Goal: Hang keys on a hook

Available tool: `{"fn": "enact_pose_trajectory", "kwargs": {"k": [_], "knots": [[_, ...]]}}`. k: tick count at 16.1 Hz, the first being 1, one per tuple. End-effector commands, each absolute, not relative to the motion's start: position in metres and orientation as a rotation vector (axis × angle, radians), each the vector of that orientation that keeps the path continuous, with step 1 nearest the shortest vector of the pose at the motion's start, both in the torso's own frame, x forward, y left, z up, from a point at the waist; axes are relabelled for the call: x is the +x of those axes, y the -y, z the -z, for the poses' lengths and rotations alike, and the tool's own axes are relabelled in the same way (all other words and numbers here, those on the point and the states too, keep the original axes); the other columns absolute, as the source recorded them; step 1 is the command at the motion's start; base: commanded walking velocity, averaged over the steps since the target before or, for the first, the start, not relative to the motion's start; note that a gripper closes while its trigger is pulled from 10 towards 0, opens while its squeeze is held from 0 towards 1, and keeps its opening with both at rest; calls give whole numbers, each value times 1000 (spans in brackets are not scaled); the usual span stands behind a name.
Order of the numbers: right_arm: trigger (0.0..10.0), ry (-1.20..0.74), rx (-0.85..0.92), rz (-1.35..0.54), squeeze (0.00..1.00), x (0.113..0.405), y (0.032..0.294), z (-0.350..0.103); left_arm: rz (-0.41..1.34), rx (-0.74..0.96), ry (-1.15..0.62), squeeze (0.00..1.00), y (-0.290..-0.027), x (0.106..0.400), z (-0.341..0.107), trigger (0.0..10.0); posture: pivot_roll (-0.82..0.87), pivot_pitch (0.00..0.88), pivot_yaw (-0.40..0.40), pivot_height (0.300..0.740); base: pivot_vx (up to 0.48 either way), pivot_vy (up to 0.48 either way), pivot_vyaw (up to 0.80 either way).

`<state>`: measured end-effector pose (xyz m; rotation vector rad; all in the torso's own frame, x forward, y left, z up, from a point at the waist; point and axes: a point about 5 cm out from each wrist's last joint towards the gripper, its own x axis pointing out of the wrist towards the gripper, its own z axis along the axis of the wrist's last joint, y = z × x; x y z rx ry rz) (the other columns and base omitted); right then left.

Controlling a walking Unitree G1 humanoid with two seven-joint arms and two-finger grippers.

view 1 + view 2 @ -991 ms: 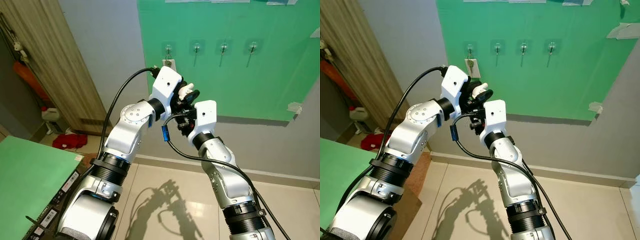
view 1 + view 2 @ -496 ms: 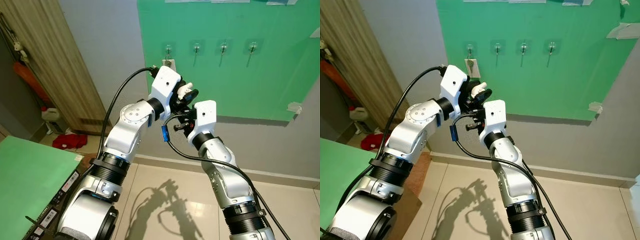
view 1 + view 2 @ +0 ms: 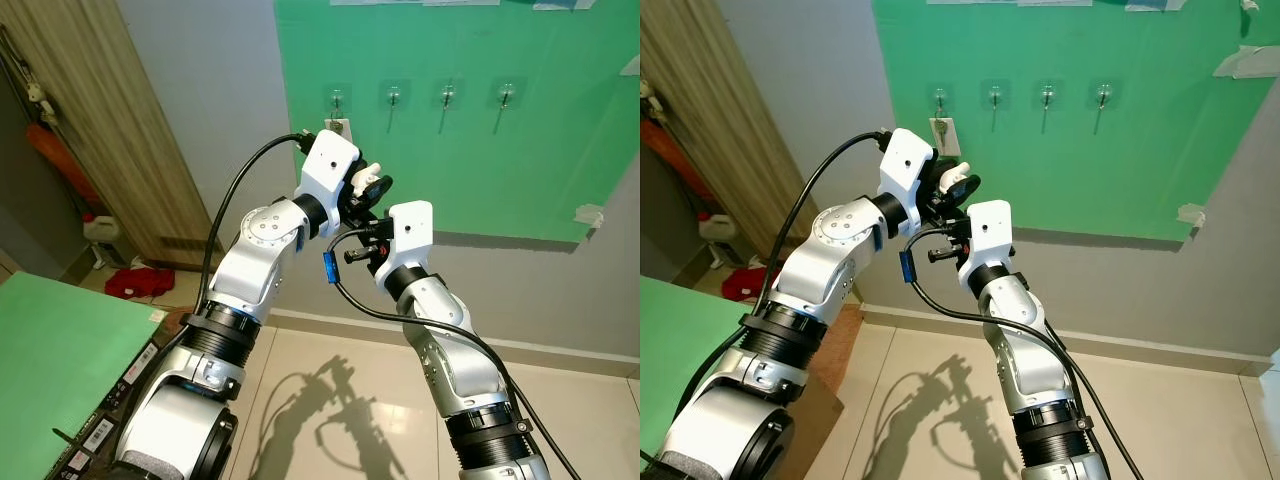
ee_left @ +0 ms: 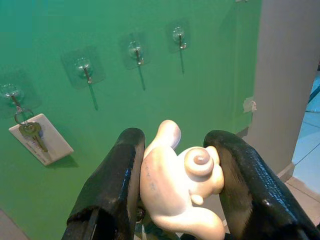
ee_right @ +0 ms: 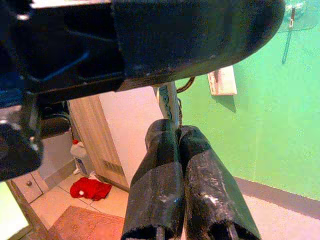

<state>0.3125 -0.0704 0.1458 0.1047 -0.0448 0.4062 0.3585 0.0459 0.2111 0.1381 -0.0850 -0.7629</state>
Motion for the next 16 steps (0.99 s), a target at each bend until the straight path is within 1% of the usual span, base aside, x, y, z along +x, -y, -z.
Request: {"fn": "enact_pose_trajectory", "kwargs": {"k": [1,7,8,16], "knots": [[0,76,119,-419,0,311,68,-152,729,159,123,0,-51,363,-222,10000,-170,0,152,740,0,0,0],[0,78,122,-421,0,310,67,-152,695,151,138,0,-53,366,-225,10000,-171,0,152,740,0,0,0],[0,79,123,-420,0,310,68,-152,688,134,141,1000,-54,367,-226,10000,-173,0,154,740,0,0,0],[0,78,106,-434,0,309,68,-151,592,148,128,1000,-65,374,-226,10000,-174,0,151,740,0,0,0]]}}
